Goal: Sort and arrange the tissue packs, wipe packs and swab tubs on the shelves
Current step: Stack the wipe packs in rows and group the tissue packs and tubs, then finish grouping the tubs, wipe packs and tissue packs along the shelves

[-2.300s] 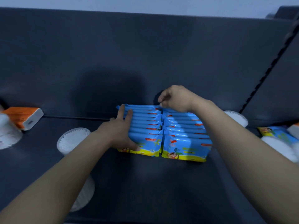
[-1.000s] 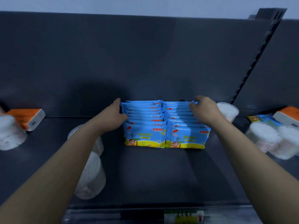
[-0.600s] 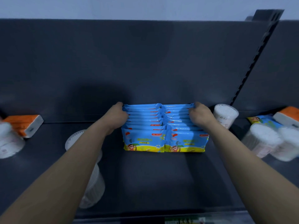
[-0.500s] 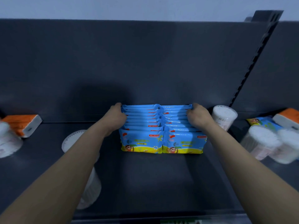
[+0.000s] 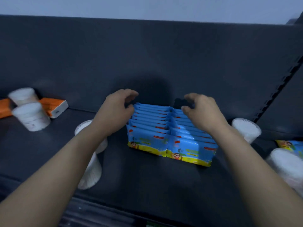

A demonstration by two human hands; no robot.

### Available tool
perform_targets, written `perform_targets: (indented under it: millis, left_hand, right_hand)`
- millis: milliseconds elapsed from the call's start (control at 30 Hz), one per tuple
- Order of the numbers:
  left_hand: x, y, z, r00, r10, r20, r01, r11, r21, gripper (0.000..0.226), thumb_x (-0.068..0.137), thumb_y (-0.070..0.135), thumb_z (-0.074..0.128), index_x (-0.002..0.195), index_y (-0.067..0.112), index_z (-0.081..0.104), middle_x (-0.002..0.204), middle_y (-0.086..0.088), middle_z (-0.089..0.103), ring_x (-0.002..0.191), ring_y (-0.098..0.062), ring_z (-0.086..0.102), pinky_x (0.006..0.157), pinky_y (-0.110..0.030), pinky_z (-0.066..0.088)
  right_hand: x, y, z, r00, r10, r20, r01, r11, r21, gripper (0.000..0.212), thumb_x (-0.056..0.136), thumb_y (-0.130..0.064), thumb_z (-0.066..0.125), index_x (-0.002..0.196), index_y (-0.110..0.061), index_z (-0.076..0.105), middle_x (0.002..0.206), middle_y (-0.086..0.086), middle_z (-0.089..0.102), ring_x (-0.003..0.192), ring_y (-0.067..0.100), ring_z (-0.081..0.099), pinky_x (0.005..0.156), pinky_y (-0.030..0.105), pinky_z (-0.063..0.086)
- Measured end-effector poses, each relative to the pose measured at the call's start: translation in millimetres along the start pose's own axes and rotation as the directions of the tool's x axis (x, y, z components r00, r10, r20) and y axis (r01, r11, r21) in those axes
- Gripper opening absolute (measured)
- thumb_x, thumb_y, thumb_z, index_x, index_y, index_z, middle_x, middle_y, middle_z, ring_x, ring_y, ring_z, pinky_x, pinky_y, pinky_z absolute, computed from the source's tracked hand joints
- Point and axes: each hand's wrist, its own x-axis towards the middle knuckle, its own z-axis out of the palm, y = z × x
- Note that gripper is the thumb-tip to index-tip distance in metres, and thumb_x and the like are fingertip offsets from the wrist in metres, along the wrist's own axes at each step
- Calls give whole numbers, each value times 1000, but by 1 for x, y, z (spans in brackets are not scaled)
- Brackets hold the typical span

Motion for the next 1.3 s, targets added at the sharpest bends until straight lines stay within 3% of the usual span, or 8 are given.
perform_targets:
  millis: [100,167,367,600,767,967,1100,1300]
  left_hand:
    - [-19,-3,-21,994,-4,-107,9,999,45,40,79,-5,55,115,11,63,105,6,60,95,-3,55,80,1,35]
    - [-32,-10,-35,985,-50,-163,60,997,51,38,80,-4,56,112,14,65,100,8,61,92,-3,56,80,-4,38]
    - [-74,-42,-76,971,-143,-194,167,979,114,34,84,0,57,114,14,63,106,10,58,98,0,51,79,9,27]
    - [-91,-121,-135,937,-218,-272,259,958,125,33,82,3,58,111,18,65,109,4,64,103,-9,57,89,-16,38]
    - [-85,-189,-189,934,-219,-282,260,959,114,33,83,2,56,113,14,63,107,6,59,102,-10,54,88,-20,38]
    - [-72,-263,-244,925,-220,-309,265,957,114,34,84,1,55,115,13,63,107,5,60,95,-5,52,75,3,32]
    - [-67,-297,-267,917,-264,-299,311,943,122,34,86,3,54,118,13,61,115,1,61,103,-8,52,87,-16,34]
    - [-67,-346,-279,862,-411,-298,465,874,140,34,86,5,54,119,12,60,120,-4,60,109,-18,55,89,-22,37]
  right_hand:
    - [-1,-21,9,991,-131,39,128,990,59,45,91,-23,56,134,-15,50,133,6,56,122,24,51,101,32,41]
    - [-4,-37,19,975,-208,73,201,976,87,46,91,-24,57,135,-15,49,136,5,53,125,22,48,103,32,38]
    - [-6,-96,49,925,-342,164,328,939,107,47,91,-28,57,136,-16,48,136,6,51,127,23,45,106,35,35]
    - [7,-187,91,870,-444,213,438,895,77,49,91,-32,57,136,-16,46,135,6,51,124,23,47,104,36,39]
    - [22,-268,133,861,-444,249,445,894,55,52,92,-34,55,139,-17,41,140,5,47,126,23,45,105,38,39]
    - [55,-346,179,860,-421,287,440,898,0,53,92,-35,55,139,-16,42,142,5,46,128,23,45,104,37,39]
    - [87,-366,204,863,-371,343,404,914,-27,47,92,-29,54,135,-12,46,136,9,51,123,26,49,101,37,42]
    - [129,-373,249,820,-322,474,371,929,-12,45,95,-26,50,136,-8,45,139,12,48,126,26,46,99,30,37]
